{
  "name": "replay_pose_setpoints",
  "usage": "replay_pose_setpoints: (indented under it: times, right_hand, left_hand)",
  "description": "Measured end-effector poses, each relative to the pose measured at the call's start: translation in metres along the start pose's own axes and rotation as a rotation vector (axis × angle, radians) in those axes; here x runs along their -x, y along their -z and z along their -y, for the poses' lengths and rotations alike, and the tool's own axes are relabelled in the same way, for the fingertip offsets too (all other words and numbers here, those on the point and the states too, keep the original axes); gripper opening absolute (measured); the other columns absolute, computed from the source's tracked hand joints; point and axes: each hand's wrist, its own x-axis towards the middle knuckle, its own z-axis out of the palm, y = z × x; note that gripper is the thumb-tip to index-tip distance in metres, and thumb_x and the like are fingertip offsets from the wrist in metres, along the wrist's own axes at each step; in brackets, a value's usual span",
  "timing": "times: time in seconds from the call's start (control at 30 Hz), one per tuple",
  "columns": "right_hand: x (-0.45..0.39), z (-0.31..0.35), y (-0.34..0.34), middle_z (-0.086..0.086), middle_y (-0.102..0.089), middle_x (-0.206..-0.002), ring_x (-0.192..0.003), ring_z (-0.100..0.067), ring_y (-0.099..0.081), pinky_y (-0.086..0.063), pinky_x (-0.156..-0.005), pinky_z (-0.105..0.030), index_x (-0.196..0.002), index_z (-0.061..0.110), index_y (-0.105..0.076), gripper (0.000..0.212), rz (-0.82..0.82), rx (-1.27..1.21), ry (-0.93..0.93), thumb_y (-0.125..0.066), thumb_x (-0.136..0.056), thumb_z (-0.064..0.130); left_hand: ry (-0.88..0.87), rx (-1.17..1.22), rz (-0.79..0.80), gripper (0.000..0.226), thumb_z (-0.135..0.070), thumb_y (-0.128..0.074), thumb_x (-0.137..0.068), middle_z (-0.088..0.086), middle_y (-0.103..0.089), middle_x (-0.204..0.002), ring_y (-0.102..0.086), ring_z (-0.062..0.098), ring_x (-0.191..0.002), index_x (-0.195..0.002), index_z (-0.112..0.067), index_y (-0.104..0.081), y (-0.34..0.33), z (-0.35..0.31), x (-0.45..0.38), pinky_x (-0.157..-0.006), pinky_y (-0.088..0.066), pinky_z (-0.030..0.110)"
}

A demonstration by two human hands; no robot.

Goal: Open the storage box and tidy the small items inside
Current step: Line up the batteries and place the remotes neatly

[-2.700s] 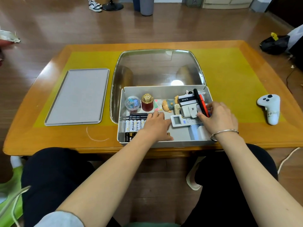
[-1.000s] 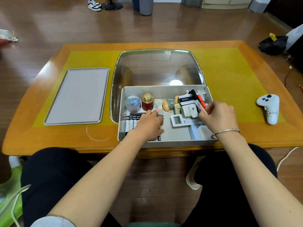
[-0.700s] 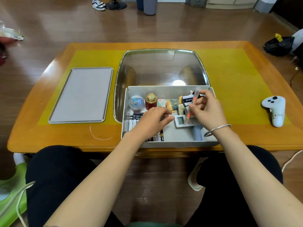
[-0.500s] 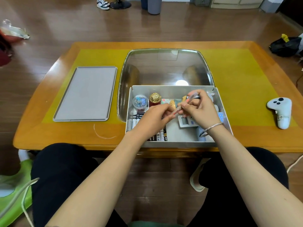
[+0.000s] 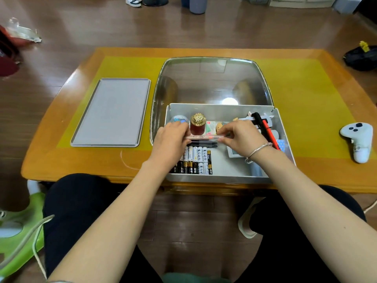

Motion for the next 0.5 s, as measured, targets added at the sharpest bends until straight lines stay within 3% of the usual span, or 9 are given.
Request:
replay_pose_setpoints:
  times: [0.1,0.2,0.3,0.4,0.5]
  right_hand:
    - [-0.011,0.002,-0.013,-0.009,-0.07,-0.099,-0.099,-0.026,-0.059,-0.042,-0.086,-0.031,-0.108,0.017,-0.069,0.023,-0.015,0.174,0.008,-0.063,-0.088,0.025]
    - [-0.021,0.004,-0.025,-0.007,-0.069,-0.098,-0.102,-0.026,-0.056,-0.036,-0.089,-0.034,-0.108,0.023,-0.068,0.022,-0.022,0.358,-0.022,-0.057,-0.091,0.03]
    - [-0.031,0.006,-0.035,-0.006,-0.069,-0.098,-0.103,-0.027,-0.056,-0.034,-0.094,-0.037,-0.106,0.022,-0.069,0.022,0.009,0.463,-0.063,-0.054,-0.092,0.03]
    - [-0.038,0.006,-0.043,-0.007,-0.069,-0.095,-0.101,-0.027,-0.057,-0.034,-0.091,-0.036,-0.101,0.021,-0.069,0.023,-0.007,0.529,-0.087,-0.057,-0.089,0.036]
    - [-0.042,0.006,-0.047,-0.009,-0.068,-0.093,-0.102,-0.028,-0.055,-0.034,-0.087,-0.036,-0.097,0.02,-0.069,0.023,-0.025,0.54,-0.088,-0.061,-0.086,0.038]
  left_hand:
    - [0.065,-0.092,0.016,0.03,-0.021,-0.068,-0.085,0.002,-0.054,-0.118,-0.046,0.021,-0.106,-0.112,-0.016,-0.057,-0.002,-0.003,0.003,-0.088,-0.041,0.034]
    - [0.023,-0.069,0.107,0.035,-0.031,-0.058,-0.092,0.005,-0.051,-0.124,-0.047,0.021,-0.111,-0.121,-0.012,-0.053,-0.005,-0.012,0.008,-0.093,-0.042,0.035]
    - [0.028,-0.067,0.301,0.049,-0.044,-0.04,-0.099,0.008,-0.044,-0.139,-0.042,0.025,-0.125,-0.133,-0.009,-0.046,-0.009,-0.018,0.008,-0.099,-0.04,0.041]
    - [0.113,-0.058,0.527,0.067,-0.055,-0.026,-0.098,0.009,-0.022,-0.156,-0.024,0.026,-0.141,-0.143,-0.007,-0.035,-0.013,-0.017,0.008,-0.11,-0.031,0.047]
    - [0.146,-0.069,0.634,0.078,-0.064,-0.02,-0.095,0.007,-0.009,-0.16,-0.011,0.022,-0.146,-0.15,-0.009,-0.024,-0.018,-0.017,0.009,-0.113,-0.023,0.048]
